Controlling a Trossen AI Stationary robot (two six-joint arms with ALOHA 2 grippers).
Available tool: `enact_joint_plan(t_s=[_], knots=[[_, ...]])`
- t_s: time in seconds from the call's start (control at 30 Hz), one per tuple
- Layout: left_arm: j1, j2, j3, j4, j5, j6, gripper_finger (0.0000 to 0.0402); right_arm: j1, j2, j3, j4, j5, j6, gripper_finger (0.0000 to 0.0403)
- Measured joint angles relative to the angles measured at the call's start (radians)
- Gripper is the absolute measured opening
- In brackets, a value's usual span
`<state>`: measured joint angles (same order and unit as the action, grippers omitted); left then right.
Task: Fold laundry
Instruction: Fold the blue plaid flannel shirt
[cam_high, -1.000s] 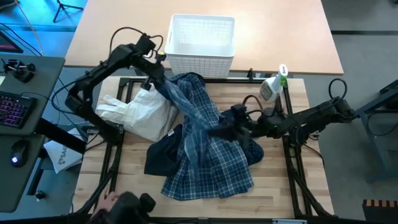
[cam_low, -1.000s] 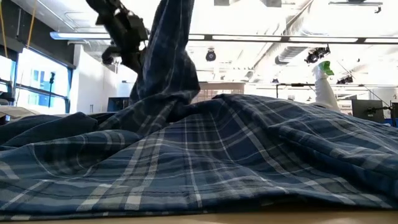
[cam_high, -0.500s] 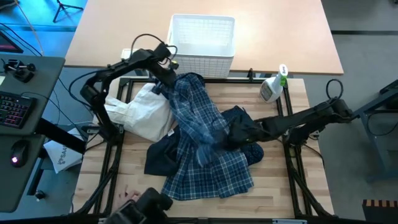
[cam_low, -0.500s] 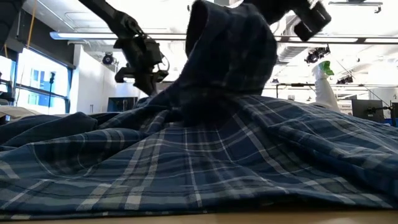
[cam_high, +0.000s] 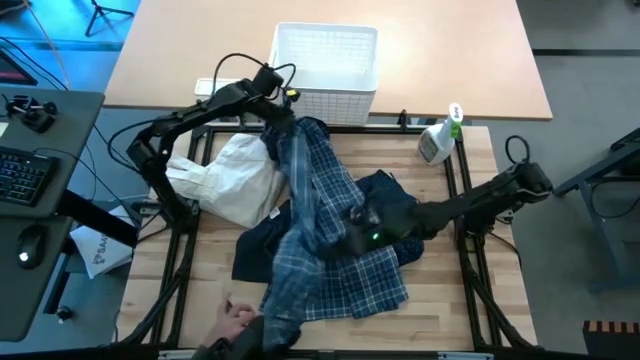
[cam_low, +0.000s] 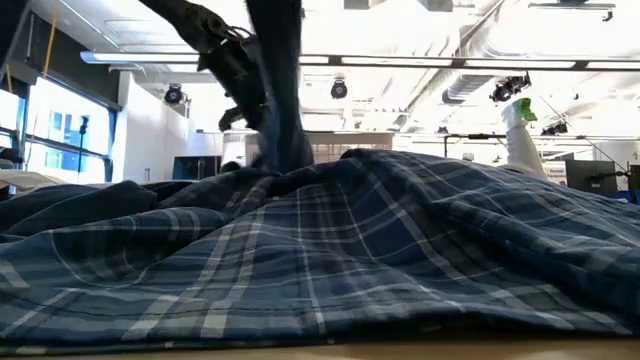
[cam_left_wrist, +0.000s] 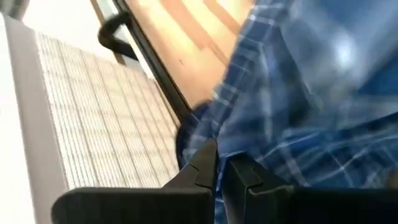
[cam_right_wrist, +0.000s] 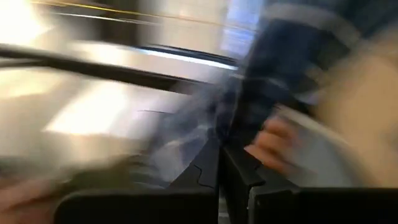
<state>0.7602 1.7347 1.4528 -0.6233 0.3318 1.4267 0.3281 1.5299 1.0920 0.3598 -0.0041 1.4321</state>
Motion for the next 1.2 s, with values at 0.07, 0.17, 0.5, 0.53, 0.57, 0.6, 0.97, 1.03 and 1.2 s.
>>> enact_joint_plan(t_s=[0.07,0.17,0.5,0.53,0.57,0.6,0.97,1.03,1.2], knots=[[-0.023,0.026,0.000,0.028,0.013,-0.001,0.0000,0.001,0.002,-0.043,-0.206,-0.025,0.129,0.0000],[-0.056,0.086,0.000,0.018,0.028,-0.001,0.0000,0.007,0.001,-0.101,-0.401,-0.127,0.333,0.0000],[-0.141,0.190,-0.002,0.065,-0.102,0.003,0.0000,0.096,-0.078,-0.046,-0.599,-0.290,0.497,0.0000],[-0.142,0.189,-0.002,0.078,-0.094,0.002,0.0000,0.104,-0.096,-0.026,-0.660,-0.283,0.498,0.0000],[-0.141,0.189,-0.001,0.091,-0.085,-0.001,0.0000,0.109,-0.111,-0.008,-0.735,-0.272,0.498,0.0000],[-0.140,0.189,-0.001,0.107,-0.072,-0.006,0.0000,0.112,-0.124,0.002,-0.811,-0.261,0.497,0.0000],[-0.150,0.283,-0.001,0.163,-0.115,-0.143,0.0000,0.090,-0.130,-0.111,-1.056,-0.309,0.329,0.0008],[-0.150,0.272,0.000,0.161,-0.106,-0.209,0.0001,0.085,-0.129,-0.113,-1.060,-0.297,0.287,0.0025],[-0.134,0.206,-0.001,0.105,-0.104,-0.346,0.0004,0.066,-0.139,-0.106,-1.217,-0.277,0.235,0.0104]])
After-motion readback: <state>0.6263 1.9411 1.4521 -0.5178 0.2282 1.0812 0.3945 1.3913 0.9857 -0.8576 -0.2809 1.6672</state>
